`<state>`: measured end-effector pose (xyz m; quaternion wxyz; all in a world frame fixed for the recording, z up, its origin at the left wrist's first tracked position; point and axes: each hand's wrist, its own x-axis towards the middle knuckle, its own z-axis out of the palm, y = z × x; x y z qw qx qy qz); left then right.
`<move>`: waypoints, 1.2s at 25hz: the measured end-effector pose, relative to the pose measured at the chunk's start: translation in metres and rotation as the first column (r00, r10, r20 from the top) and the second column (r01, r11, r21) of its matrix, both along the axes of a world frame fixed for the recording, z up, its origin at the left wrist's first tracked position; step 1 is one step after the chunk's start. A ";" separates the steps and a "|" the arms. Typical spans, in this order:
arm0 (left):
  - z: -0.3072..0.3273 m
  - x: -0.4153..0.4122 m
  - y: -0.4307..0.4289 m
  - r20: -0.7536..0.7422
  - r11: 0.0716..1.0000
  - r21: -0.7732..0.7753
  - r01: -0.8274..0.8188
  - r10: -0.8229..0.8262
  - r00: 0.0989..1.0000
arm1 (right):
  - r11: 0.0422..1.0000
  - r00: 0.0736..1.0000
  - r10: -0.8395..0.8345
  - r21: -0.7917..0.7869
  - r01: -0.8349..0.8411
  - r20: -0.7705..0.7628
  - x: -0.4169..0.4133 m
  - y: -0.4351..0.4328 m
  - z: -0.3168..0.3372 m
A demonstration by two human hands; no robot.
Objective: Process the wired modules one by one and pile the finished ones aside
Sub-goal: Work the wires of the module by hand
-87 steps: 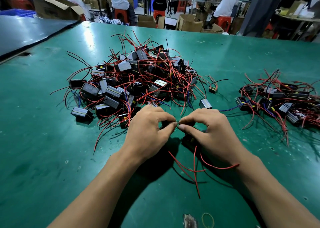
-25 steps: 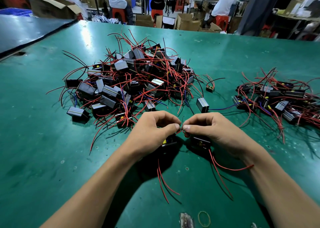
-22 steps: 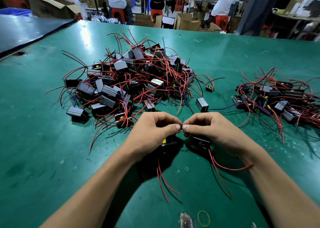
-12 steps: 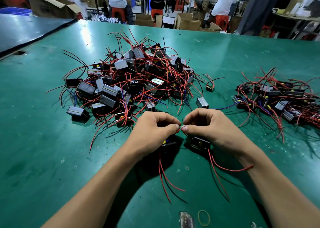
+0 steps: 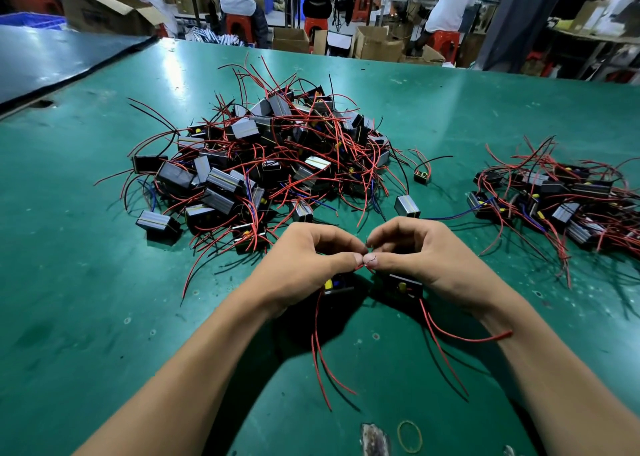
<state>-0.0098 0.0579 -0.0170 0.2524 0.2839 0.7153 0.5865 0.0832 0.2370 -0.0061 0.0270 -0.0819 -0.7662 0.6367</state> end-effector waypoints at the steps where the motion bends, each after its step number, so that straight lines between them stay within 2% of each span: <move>1: 0.000 0.000 0.000 0.023 1.000 0.012 0.007 -0.007 1.000 | 1.000 1.000 0.007 -0.003 -0.007 -0.004 0.000 0.000 0.000; 18: 0.000 0.007 0.004 0.060 0.999 0.032 -0.030 0.028 0.998 | 0.998 0.993 0.012 0.055 -0.005 -0.121 0.003 -0.001 0.002; 20: 0.000 0.007 0.007 0.049 0.999 0.020 -0.047 0.046 0.998 | 0.982 0.985 -0.001 0.184 0.034 -0.175 0.004 -0.003 0.004; 22: 0.000 0.008 0.008 0.053 0.998 0.004 -0.058 0.057 0.997 | 0.907 0.960 0.015 0.409 0.104 -0.278 0.004 -0.005 0.004; 24: 0.001 0.007 0.008 0.068 0.998 -0.006 -0.060 0.060 0.996 | 0.825 0.921 0.058 0.538 0.174 -0.386 0.004 -0.010 0.005; 27: 0.002 0.003 0.004 0.053 0.999 -0.025 -0.020 0.022 0.998 | 0.758 0.883 0.098 0.609 0.232 -0.458 0.001 -0.011 0.003; 30: 0.003 0.001 0.001 0.038 0.999 -0.036 0.024 -0.022 0.999 | 0.758 0.900 0.117 0.623 0.192 -0.420 0.001 -0.009 0.004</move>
